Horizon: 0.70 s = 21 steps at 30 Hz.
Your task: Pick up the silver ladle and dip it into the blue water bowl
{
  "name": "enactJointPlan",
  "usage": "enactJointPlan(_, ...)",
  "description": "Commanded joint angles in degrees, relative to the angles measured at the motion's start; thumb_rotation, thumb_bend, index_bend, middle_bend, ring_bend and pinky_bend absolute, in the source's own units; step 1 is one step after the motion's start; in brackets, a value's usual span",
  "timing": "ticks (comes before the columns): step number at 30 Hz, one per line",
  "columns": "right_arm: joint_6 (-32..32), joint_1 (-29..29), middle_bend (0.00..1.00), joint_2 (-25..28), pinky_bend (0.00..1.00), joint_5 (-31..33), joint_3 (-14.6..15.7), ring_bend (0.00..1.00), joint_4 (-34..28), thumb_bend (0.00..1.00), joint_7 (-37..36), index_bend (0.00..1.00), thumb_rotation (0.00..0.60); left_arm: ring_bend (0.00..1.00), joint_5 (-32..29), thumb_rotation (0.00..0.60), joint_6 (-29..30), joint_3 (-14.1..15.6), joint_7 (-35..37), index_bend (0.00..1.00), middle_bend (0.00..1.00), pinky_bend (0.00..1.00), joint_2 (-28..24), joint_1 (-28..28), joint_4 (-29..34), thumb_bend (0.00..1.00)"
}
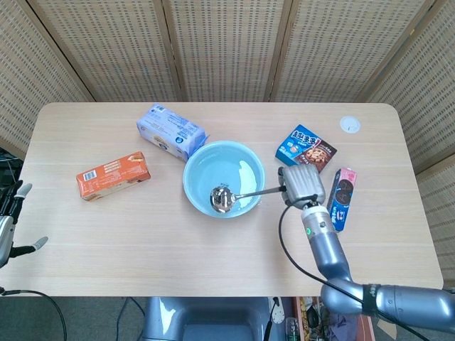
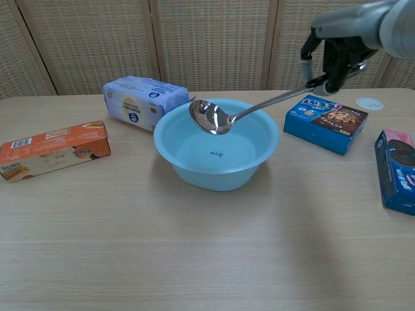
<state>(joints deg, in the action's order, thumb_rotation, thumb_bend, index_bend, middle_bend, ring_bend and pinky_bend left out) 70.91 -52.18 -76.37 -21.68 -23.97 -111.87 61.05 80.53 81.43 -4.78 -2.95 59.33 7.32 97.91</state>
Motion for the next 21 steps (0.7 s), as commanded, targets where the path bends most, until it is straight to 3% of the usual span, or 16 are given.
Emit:
enactJointPlan(1,2.8,-7.5,0.95,-4.2,1.0,5.1,-2.5,0.89,7.4,0.87,5.7,0.72,0.6,0.0,-1.2,0.6,-0.9,-0.5,-0.5,0.0,0.0,0.0,0.2,0.5,-0.1,0.0)
enactJointPlan(9,2.4,-14.2,0.95,-15.7,1.0,1.0,3.8,0.89,25.8,0.87,9.1,0.73,0.6,0.0,-4.8,0.6,-3.5,-1.5,-1.3,0.0,0.0,0.0,0.8,1.8,-1.2,0.0)
enactJointPlan(11,1.1,-15.4,0.95,-19.0,1.0,-2.1,6.7,0.89,32.7,0.87,9.9,0.73,0.6,0.0,-5.9,0.6,-4.0,-1.8,-1.4,0.0,0.0,0.0,0.9,2.0,-1.6,0.0)
enactJointPlan(21,-0.1,-14.3,0.96,-27.7,1.0,-10.2,11.6,0.89,51.3,0.87,7.2,0.73,0.6,0.0,-7.7,0.6,-5.5,-2.4,-0.8,0.0,0.0,0.0,1.1,2.8,-2.5,0.0)
